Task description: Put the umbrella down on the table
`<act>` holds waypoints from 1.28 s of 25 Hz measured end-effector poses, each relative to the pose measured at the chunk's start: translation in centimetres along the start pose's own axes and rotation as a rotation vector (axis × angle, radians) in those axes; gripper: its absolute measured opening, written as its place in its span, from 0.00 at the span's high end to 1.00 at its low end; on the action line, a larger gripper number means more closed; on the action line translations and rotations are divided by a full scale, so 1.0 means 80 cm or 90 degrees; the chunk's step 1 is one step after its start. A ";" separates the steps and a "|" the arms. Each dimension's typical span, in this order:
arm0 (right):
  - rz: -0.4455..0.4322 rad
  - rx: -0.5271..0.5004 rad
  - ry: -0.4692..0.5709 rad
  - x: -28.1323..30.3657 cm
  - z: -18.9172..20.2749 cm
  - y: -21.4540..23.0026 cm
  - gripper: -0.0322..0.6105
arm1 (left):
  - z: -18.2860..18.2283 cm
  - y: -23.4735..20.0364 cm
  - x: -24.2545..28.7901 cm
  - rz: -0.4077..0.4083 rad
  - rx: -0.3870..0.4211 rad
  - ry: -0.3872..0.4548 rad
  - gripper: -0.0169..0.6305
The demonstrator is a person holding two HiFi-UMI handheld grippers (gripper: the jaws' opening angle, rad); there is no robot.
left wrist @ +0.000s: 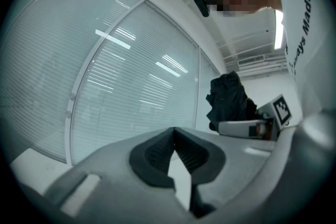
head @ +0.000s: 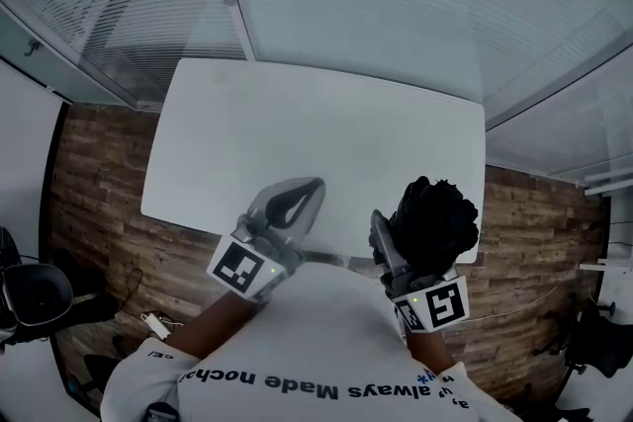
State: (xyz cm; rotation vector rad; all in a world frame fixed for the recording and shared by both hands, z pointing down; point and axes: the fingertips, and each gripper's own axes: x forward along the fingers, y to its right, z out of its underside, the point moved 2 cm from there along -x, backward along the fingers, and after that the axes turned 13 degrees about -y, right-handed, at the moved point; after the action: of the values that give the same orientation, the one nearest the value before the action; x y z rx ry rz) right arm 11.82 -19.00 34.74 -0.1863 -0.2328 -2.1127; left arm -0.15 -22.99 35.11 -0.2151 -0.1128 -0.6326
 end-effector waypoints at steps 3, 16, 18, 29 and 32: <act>0.004 0.004 -0.001 -0.006 0.003 0.013 0.58 | 0.000 0.007 0.013 0.003 0.001 0.000 0.97; -0.007 0.017 -0.061 0.024 0.041 0.052 0.58 | 0.011 0.006 0.045 -0.001 -0.002 -0.017 0.97; -0.008 0.025 -0.086 0.036 0.055 0.060 0.58 | 0.010 0.003 0.046 -0.004 -0.005 -0.016 0.97; -0.001 0.047 -0.237 0.096 0.152 0.098 0.59 | 0.010 -0.001 0.042 -0.017 -0.007 -0.018 0.97; -0.003 0.052 -0.281 0.114 0.189 0.109 0.59 | 0.015 0.000 0.042 -0.017 -0.006 -0.019 0.97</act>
State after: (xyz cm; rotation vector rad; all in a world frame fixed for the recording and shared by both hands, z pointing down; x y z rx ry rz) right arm 15.09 -27.33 52.25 -0.6043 -0.5787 -2.0413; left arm 2.46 -24.66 36.83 -0.2326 -0.1410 -0.6575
